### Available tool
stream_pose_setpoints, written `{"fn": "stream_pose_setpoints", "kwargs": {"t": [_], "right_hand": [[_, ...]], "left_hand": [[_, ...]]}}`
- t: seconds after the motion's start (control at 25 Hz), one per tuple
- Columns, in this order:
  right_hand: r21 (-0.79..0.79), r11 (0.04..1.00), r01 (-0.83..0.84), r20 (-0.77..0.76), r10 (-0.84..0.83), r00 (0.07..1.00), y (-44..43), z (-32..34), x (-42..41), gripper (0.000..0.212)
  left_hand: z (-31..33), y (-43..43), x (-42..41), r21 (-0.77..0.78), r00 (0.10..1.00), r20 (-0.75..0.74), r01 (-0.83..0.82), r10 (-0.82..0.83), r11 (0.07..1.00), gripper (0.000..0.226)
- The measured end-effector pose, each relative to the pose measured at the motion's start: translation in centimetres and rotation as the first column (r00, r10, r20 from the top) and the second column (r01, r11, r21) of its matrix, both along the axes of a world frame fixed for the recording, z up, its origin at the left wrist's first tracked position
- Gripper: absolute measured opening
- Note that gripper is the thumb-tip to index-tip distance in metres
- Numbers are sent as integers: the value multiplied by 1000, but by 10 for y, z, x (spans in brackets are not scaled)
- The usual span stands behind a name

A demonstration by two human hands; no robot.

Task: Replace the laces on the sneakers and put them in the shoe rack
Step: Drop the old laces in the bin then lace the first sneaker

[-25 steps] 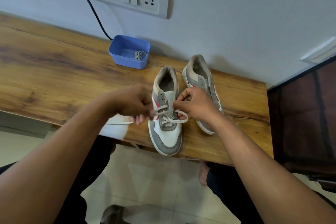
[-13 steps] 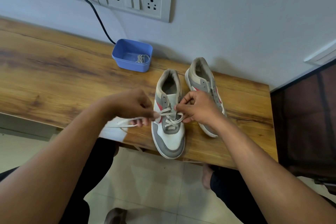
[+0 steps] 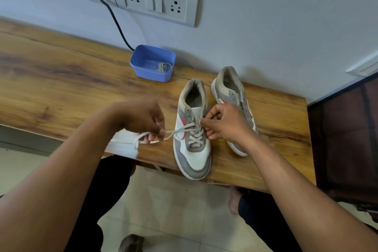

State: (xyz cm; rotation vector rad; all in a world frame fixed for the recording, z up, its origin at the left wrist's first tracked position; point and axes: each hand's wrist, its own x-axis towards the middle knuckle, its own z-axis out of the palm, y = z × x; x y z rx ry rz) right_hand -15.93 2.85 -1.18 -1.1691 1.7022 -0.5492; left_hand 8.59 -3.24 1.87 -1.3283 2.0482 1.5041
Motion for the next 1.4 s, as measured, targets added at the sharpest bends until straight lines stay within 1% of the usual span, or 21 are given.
{"fn": "stream_pose_setpoints", "kwargs": {"t": [0.04, 0.12, 0.2, 0.28, 0.36, 0.4, 0.52, 0.6, 0.72, 0.8, 0.84, 0.92, 0.96, 1.0, 1.04, 1.12, 1.16, 1.2, 1.28, 1.32, 1.4], "right_hand": [[-4, 1000, -4, -7, 4, 1000, 0, 0, 0, 23], [-9, 1000, -5, -14, 5, 1000, 0, 1, 1, 23], [-5, 1000, -7, -17, 7, 1000, -1, 1, 2, 22], [1, 1000, -1, -7, 1, 1000, 0, 0, 2, 23], [1, 1000, 2, 3, -2, 1000, 1, 0, 2, 23], [-1, 1000, 2, 1, -2, 1000, 1, 0, 2, 22], [3, 1000, 5, 6, -5, 1000, 0, 0, 1, 22], [5, 1000, 1, 7, -1, 1000, 1, 1, 2, 22], [-2, 999, -34, -60, 34, 998, 4, 5, 4, 29], [43, 998, -48, -11, 48, 999, 10, 10, 8, 32], [75, 995, -61, 40, 58, 997, 15, 13, 11, 28], [98, 991, -87, 101, 77, 992, 28, 18, 13, 18], [91, 993, -81, 121, 70, 990, 34, 20, 12, 17], [81, 995, -56, 137, 45, 990, 41, 23, 7, 16], [70, 997, -20, 150, 10, 989, 48, 27, 2, 15], [51, 998, 36, 160, -44, 986, 63, 38, -11, 12], [47, 998, 44, 149, -51, 988, 71, 43, -16, 12], [46, 998, 40, 127, -45, 991, 77, 47, -20, 12], [75, 997, -17, 35, 15, 999, 84, 50, -24, 11], [116, 991, -62, -26, 66, 997, 85, 50, -26, 11], [253, 952, -172, -146, 213, 966, 84, 46, -31, 13]], "left_hand": [[-1, 1, 0, 25, 1000, 5, -10, 10, 1000, 18], [-4, 8, -9, 41, 998, -56, -15, 17, 999, 20], [-4, 8, -11, -41, 996, -93, 4, -8, 999, 20], [0, 1, -3, -73, 998, -54, 31, -35, 997, 22], [0, 2, -1, -22, 999, -27, 35, -35, 999, 20], [-2, 5, -4, -2, 998, -39, 49, -49, 999, 18], [1, 8, -8, -23, 989, -121, 87, -89, 996, 16], [8, 4, 1, 0, 986, -154, 67, -66, 998, 16], [11, 14, -4, 32, 973, -227, 39, -30, 999, 16], [11, 32, -24, 46, 949, -307, 87, -68, 995, 15], [12, 41, -31, 59, 939, -330, 121, -95, 991, 15], [13, 52, -34, 91, 939, -323, 153, -116, 984, 16], [13, 51, -30, 81, 951, -291, 133, -104, 988, 17], [12, 49, -24, 18, 968, -236, 91, -84, 996, 18], [9, 45, -17, -113, 987, -146, 44, -60, 993, 19], [2, 39, -7, -411, 997, 45, -34, 58, 911, 16], [-1, 39, -7, -488, 989, 75, -73, 125, 870, 14], [-5, 39, -10, -515, 984, 59, -113, 167, 850, 13], [-14, 44, -21, -510, 980, -2, -172, 198, 843, 10], [-18, 47, -26, -510, 977, -26, -194, 210, 838, 9], [-25, 51, -32, -536, 969, -58, -232, 238, 812, 6]]}}
